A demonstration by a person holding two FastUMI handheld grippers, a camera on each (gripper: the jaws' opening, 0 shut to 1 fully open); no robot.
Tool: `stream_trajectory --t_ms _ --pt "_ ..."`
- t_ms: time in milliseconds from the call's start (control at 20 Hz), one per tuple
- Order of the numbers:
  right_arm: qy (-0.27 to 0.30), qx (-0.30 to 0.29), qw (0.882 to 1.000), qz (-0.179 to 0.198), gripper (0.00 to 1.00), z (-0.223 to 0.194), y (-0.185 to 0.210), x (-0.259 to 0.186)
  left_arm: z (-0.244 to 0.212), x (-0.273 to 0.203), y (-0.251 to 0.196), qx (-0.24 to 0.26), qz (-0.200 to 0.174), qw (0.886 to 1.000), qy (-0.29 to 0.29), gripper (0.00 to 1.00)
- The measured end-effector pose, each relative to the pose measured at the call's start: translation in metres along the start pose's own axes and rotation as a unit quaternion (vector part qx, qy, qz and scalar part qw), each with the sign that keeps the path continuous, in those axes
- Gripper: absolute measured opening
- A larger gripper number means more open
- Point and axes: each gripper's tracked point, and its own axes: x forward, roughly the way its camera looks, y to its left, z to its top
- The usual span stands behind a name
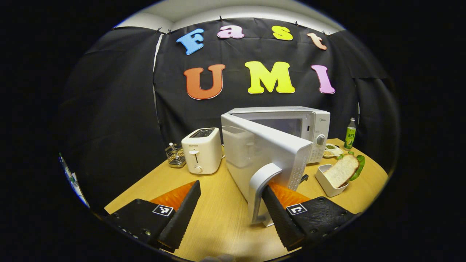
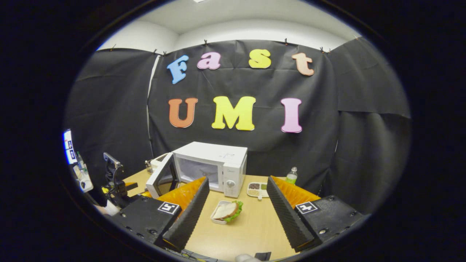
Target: Open the microwave oven with the left hand, put the food in, and close the microwave oven.
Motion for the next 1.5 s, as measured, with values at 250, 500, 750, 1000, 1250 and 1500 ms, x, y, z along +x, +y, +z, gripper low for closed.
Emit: stream_trajectory --t_ms 250,500,750,1000,1250,1500 --pt "0.008 0.005 1.000 -0.005 0.93 -0.010 0.002 0.011 -0.009 -0.006 0.041 -0.022 0.014 1.000 0.017 0.96" --pt "0.027 0.014 0.999 -0.010 1.00 -0.032 0.004 0.028 -0.010 -0.021 0.066 0.011 0.019 1.000 0.009 0.97" --pt "0.044 0.017 0.999 -0.013 1.00 -0.053 -0.006 0.053 -0.017 -0.029 0.102 0.021 0.046 0.998 0.020 0.97" --pt "0.116 0.061 0.991 0.014 0.93 -0.109 -0.025 0.099 -0.001 -0.048 0.093 0.006 0.043 0.999 0.010 0.97" --pt "0.201 0.135 0.970 0.040 0.95 -0.173 -0.045 0.161 0.034 -0.065 0.058 -0.008 0.031 0.999 -0.012 0.97" --pt "0.288 0.208 0.928 0.110 0.79 -0.222 -0.031 0.207 0.070 -0.076 0.013 -0.009 0.034 0.999 -0.023 0.97"
